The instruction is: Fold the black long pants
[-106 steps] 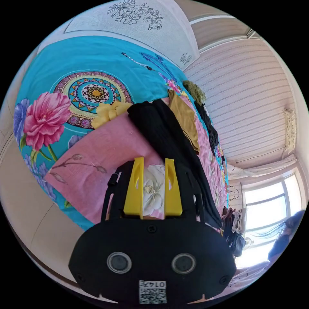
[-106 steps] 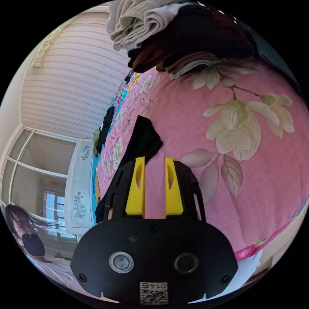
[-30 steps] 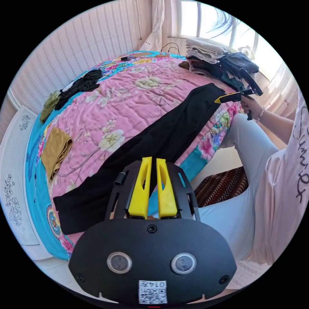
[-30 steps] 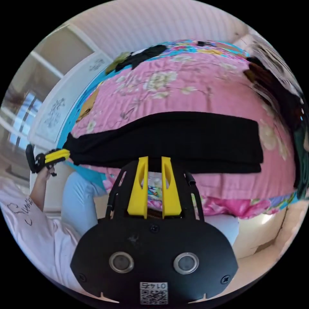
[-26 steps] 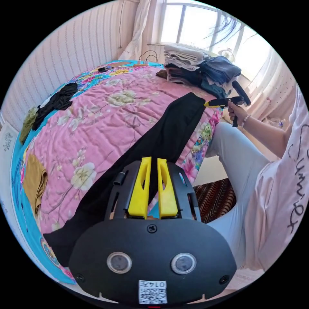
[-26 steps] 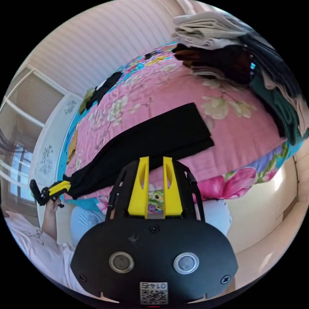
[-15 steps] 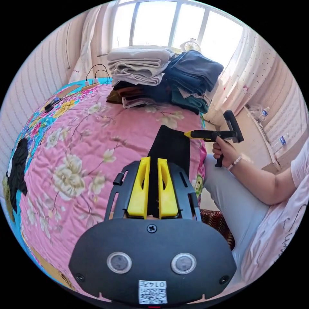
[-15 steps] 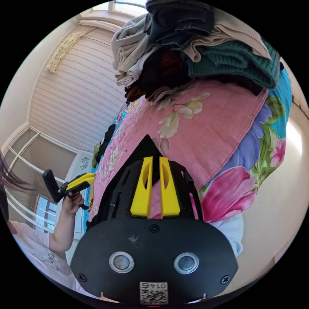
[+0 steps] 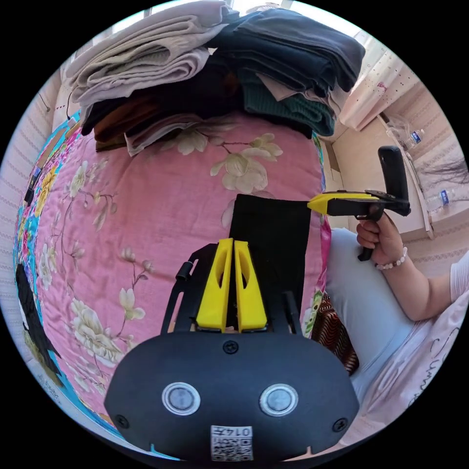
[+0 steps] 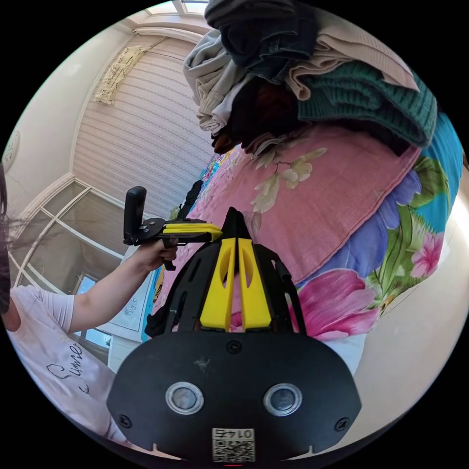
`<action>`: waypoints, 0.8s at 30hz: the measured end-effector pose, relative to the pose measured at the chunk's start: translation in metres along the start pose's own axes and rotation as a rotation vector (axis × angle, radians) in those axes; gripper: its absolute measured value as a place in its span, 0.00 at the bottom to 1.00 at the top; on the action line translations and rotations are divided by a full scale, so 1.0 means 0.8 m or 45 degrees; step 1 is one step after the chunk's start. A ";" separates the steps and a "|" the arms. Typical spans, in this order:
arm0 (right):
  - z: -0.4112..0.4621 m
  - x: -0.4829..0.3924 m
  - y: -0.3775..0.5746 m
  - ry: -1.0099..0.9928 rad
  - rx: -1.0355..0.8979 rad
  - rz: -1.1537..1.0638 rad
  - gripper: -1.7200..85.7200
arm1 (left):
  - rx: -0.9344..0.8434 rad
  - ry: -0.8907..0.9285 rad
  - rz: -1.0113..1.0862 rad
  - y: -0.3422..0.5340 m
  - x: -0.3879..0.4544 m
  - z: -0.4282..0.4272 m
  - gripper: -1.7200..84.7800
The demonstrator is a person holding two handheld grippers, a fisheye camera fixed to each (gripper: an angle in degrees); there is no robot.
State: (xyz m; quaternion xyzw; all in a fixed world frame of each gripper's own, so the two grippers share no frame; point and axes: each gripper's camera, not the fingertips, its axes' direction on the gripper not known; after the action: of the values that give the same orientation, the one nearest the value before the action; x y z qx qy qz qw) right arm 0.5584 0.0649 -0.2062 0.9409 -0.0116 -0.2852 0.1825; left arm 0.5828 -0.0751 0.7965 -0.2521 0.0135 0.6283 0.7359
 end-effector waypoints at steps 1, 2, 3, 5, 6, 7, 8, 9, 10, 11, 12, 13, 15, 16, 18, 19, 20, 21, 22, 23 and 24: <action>-0.006 0.008 0.000 -0.021 0.014 0.013 0.02 | 0.009 -0.016 -0.001 -0.006 0.003 -0.009 0.01; -0.011 0.015 0.000 -0.037 0.023 0.017 0.02 | 0.017 -0.022 -0.002 -0.009 0.004 -0.013 0.01; -0.014 0.018 0.000 -0.039 0.022 0.017 0.02 | 0.028 -0.031 -0.011 -0.016 0.003 -0.020 0.01; -0.018 0.028 -0.003 -0.022 -0.001 0.015 0.02 | 0.005 -0.041 -0.028 -0.028 -0.002 -0.017 0.01; -0.018 0.030 -0.004 -0.023 -0.008 0.017 0.02 | -0.011 -0.031 -0.047 -0.035 -0.006 -0.008 0.01; -0.018 0.035 -0.006 -0.021 -0.025 0.026 0.02 | -0.038 -0.021 -0.046 -0.040 -0.007 0.007 0.01; -0.020 0.041 -0.006 -0.016 -0.025 0.037 0.03 | -0.062 -0.017 -0.052 -0.043 -0.008 0.014 0.01; -0.022 0.043 -0.006 -0.023 -0.018 0.041 0.03 | -0.100 0.005 -0.061 -0.048 -0.008 0.025 0.01; -0.025 0.048 -0.007 -0.034 -0.012 0.046 0.03 | -0.103 0.009 -0.065 -0.050 -0.008 0.027 0.01; -0.028 0.051 -0.007 -0.012 -0.010 0.057 0.03 | -0.101 0.011 -0.070 -0.054 -0.007 0.026 0.02; -0.029 0.052 -0.008 -0.003 -0.019 0.059 0.04 | -0.093 0.007 -0.077 -0.058 -0.008 0.022 0.03; -0.028 0.055 -0.010 -0.001 -0.043 0.054 0.04 | -0.083 -0.006 -0.100 -0.060 -0.011 0.016 0.04; -0.030 0.057 -0.011 0.014 -0.037 0.060 0.06 | -0.067 0.004 -0.102 -0.062 -0.015 0.004 0.07; -0.034 0.057 -0.011 0.016 -0.021 0.055 0.10 | -0.056 0.006 -0.105 -0.063 -0.016 -0.001 0.08; -0.033 0.057 -0.015 0.056 -0.063 0.050 0.13 | 0.002 -0.003 -0.117 -0.064 -0.022 -0.015 0.09; -0.025 0.058 -0.017 0.090 -0.125 0.056 0.14 | 0.013 -0.003 -0.131 -0.066 -0.025 -0.013 0.09; -0.014 0.058 -0.020 0.066 -0.186 0.049 0.13 | 0.009 0.006 -0.133 -0.067 -0.026 -0.010 0.10; -0.011 0.057 -0.022 0.064 -0.200 0.046 0.12 | -0.020 0.021 -0.134 -0.069 -0.027 0.002 0.10; -0.006 0.054 -0.023 0.052 -0.206 0.023 0.08 | -0.043 0.025 -0.136 -0.070 -0.028 0.009 0.10; 0.000 0.052 -0.024 0.004 -0.238 -0.005 0.07 | -0.097 0.033 -0.136 -0.070 -0.029 0.026 0.10; 0.003 0.052 -0.025 -0.015 -0.257 -0.005 0.06 | -0.111 0.043 -0.148 -0.069 -0.030 0.035 0.09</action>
State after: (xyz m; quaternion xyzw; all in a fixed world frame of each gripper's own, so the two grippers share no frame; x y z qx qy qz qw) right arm 0.5904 0.0771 -0.2375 0.9161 0.0181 -0.2908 0.2756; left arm 0.6205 -0.0908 0.8484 -0.2947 -0.0162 0.5802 0.7591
